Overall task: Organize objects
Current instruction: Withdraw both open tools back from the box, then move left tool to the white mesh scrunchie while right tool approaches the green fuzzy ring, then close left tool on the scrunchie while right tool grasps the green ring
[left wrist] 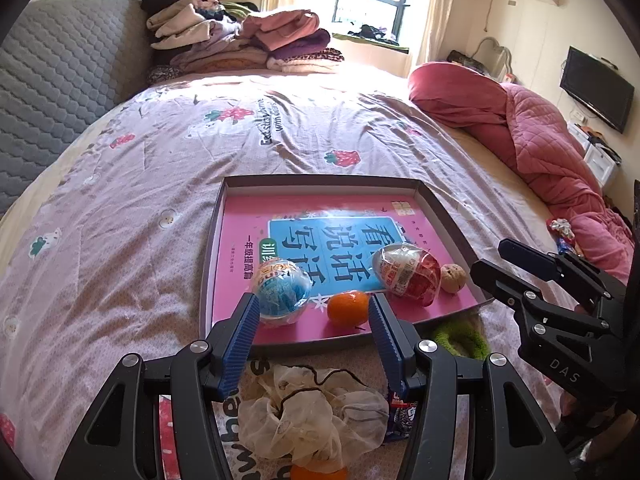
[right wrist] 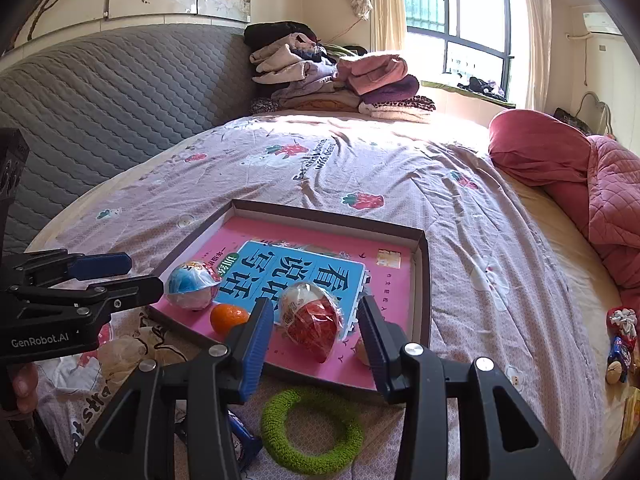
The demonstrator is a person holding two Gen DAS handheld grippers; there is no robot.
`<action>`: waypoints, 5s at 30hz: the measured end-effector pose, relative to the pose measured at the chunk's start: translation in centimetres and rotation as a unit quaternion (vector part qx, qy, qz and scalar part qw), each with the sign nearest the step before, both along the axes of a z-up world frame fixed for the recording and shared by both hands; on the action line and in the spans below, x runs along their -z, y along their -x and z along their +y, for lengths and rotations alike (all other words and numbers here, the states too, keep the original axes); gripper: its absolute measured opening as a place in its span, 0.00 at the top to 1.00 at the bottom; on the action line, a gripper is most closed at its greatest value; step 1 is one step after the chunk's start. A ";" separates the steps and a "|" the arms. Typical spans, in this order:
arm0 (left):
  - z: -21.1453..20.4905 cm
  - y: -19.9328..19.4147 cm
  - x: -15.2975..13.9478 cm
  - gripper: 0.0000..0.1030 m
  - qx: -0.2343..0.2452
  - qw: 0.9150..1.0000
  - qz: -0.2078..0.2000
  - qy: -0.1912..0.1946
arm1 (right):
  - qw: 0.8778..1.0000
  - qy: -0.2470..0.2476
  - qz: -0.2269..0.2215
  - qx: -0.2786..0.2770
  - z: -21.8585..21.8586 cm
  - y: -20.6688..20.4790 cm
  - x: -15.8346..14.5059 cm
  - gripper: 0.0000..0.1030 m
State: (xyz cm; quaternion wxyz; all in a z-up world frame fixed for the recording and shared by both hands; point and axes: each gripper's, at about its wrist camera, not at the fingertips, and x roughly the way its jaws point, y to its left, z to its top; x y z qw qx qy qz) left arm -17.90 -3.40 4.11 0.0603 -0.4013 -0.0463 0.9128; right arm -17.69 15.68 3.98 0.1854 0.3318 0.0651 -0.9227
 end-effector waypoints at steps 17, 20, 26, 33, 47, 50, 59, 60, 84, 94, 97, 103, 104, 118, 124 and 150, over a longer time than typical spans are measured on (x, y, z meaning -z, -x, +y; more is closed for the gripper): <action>-1.4 -1.9 0.6 0.44 -0.008 1.000 -0.013 -0.005 | 1.000 0.004 -0.001 -0.010 -0.2 -2.4 -0.1 0.57; -1.3 -2.2 0.8 0.44 -0.007 1.000 -0.017 -0.005 | 1.000 0.004 -0.002 -0.012 -0.2 -2.6 -0.1 0.57; -0.8 -2.6 1.0 0.44 0.000 1.000 -0.020 -0.003 | 1.000 0.004 -0.006 -0.009 0.5 -3.2 0.2 0.57; -1.0 -2.8 1.4 0.44 0.000 1.000 -0.025 -0.002 | 1.000 0.001 -0.013 -0.002 1.3 -3.9 0.8 0.56; -1.1 -3.6 2.5 0.44 -0.001 0.999 -0.039 0.000 | 1.000 -0.015 -0.015 0.002 1.5 -5.0 1.7 0.56; -1.0 -3.8 2.5 0.44 0.000 0.999 -0.038 0.002 | 1.000 -0.014 -0.016 0.002 1.5 -5.2 1.7 0.56; -1.2 -4.3 2.9 0.44 -0.001 0.999 -0.045 0.000 | 1.000 -0.021 -0.021 -0.003 1.4 -6.0 2.1 0.56; -1.2 -4.4 2.9 0.44 0.000 0.999 -0.045 -0.001 | 0.999 -0.023 -0.022 -0.005 1.3 -6.0 2.2 0.56; -1.2 -5.7 4.0 0.44 0.003 0.998 -0.064 -0.001 | 0.996 -0.066 -0.053 -0.022 0.4 -7.6 4.9 0.56; -1.0 -5.9 4.6 0.44 0.008 0.997 -0.074 -0.004 | 0.995 -0.081 -0.059 -0.017 0.3 -7.6 5.6 0.56; -0.9 -5.8 4.8 0.44 0.010 0.997 -0.077 -0.002 | 0.995 -0.080 -0.058 -0.013 0.4 -7.6 5.6 0.56; -1.1 -5.3 5.6 0.44 0.005 0.996 -0.086 -0.003 | 0.994 -0.088 -0.059 -0.011 0.4 -7.1 6.1 0.56; -1.2 -5.1 5.7 0.44 0.004 0.996 -0.087 -0.003 | 0.994 -0.089 -0.059 -0.010 0.4 -7.0 6.1 0.56; -1.6 -3.7 6.8 0.43 -0.010 0.996 -0.093 -0.008 | 0.992 -0.116 -0.051 -0.009 0.0 -6.1 6.9 0.56; -1.8 -3.2 7.3 0.43 -0.014 0.995 -0.098 -0.014 | 0.992 -0.117 -0.046 -0.008 0.0 -5.7 7.0 0.56; -1.4 -2.5 7.7 0.67 0.010 0.996 -0.087 -0.034 | 0.995 0.013 -0.094 0.007 2.8 -3.9 6.7 0.82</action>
